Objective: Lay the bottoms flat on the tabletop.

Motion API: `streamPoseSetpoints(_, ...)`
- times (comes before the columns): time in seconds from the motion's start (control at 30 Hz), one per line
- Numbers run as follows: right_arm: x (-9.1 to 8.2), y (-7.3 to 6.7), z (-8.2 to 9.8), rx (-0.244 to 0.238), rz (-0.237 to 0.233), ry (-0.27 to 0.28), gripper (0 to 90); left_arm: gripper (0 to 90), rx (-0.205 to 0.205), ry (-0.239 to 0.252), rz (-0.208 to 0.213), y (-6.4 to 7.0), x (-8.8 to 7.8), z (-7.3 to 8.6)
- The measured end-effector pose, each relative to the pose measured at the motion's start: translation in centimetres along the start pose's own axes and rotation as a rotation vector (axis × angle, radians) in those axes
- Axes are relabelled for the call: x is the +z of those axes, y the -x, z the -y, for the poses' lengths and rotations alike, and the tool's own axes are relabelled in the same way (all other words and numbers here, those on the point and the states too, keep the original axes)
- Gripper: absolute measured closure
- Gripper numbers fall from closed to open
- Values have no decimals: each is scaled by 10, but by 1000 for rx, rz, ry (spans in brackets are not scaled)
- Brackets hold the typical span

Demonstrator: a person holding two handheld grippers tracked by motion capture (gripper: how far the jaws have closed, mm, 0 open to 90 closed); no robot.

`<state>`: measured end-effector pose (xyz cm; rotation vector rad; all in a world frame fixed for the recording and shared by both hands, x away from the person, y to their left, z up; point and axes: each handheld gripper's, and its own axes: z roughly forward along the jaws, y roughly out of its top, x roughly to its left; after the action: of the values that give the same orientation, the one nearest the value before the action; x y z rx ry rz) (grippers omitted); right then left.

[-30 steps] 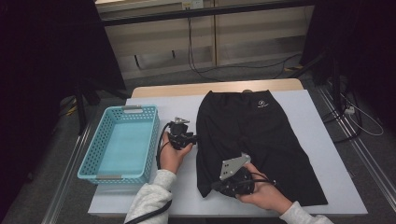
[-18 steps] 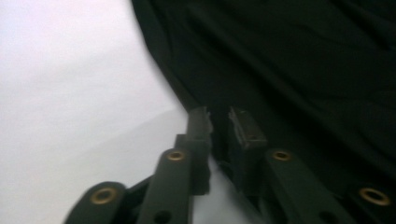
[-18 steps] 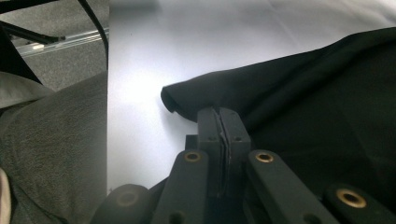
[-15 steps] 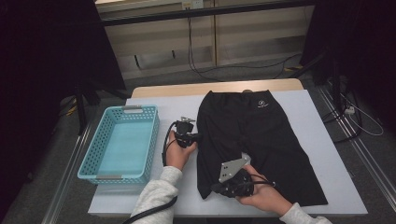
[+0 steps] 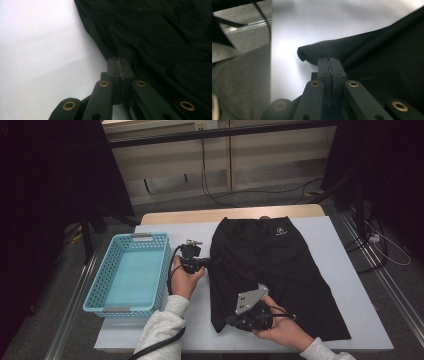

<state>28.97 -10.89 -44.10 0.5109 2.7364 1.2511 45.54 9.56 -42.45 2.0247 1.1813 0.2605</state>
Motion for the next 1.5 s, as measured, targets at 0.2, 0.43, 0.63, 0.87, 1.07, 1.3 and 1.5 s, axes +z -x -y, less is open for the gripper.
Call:
streamPoseSetpoints(0.2, 3, -2, -2, 0, -14, 12, 892, 890, 13, 0, -12, -7, -7, 0)
streamPoseSetpoints(0.43, 11, -7, -4, -7, -39, 4, 869, 760, 35, -7, -21, -9, -4, 9)
streamPoseSetpoints(0.63, 5, -4, -5, 11, -11, 30, 702, 475, 35, -28, -1, -10, -6, 22)
streamPoseSetpoints(0.87, -6, 11, -1, 69, 108, 39, 553, 394, 40, -48, 8, -10, -8, 39)
streamPoseSetpoints(1.07, -12, 22, 6, 114, 194, 28, 460, 383, 50, -59, 9, -8, -10, 46)
streamPoseSetpoints(1.3, -22, 32, 12, 141, 271, 25, 416, 457, 68, -67, -1, -3, -13, 50)
streamPoseSetpoints(1.5, -32, 37, 18, 153, 299, 32, 432, 695, 75, -85, 20, 4, -13, 51)
